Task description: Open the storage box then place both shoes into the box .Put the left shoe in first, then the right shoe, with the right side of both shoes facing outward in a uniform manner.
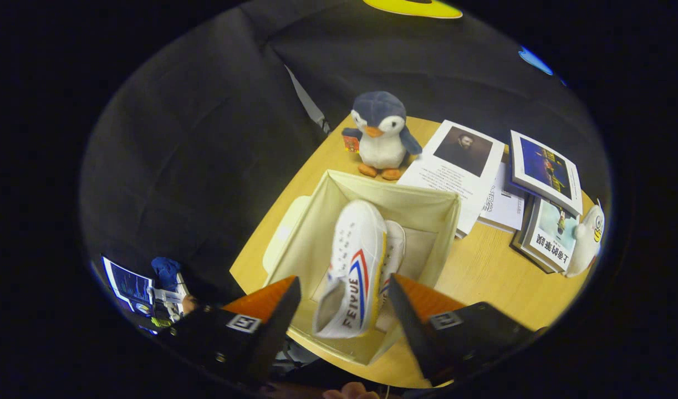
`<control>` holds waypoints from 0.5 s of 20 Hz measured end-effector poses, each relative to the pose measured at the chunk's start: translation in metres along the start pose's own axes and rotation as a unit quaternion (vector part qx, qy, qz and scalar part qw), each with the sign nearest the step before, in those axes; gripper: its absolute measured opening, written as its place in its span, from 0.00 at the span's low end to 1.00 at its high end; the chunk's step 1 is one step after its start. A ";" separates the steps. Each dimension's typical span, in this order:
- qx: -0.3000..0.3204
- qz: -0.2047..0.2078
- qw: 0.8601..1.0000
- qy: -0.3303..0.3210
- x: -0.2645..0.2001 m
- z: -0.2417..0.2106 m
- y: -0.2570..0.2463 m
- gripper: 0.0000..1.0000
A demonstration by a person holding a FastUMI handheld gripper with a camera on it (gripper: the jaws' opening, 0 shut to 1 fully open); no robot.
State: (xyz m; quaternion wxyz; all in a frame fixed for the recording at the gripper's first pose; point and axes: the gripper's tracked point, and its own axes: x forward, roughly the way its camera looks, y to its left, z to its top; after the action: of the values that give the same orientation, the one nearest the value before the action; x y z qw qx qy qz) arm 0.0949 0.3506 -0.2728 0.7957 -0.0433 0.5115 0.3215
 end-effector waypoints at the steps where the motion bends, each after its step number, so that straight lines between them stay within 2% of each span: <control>1: -0.001 -0.003 1.000 -0.012 -0.017 0.005 -0.003 0.98; 7: 0.019 -0.012 0.995 -0.102 -0.089 0.015 -0.031 0.98; 10: 0.026 -0.047 0.983 -0.176 -0.142 0.018 -0.060 0.98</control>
State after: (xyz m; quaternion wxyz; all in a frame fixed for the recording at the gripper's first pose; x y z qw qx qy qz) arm 0.1040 0.2445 -0.1600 0.8886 0.0107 0.3687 0.2728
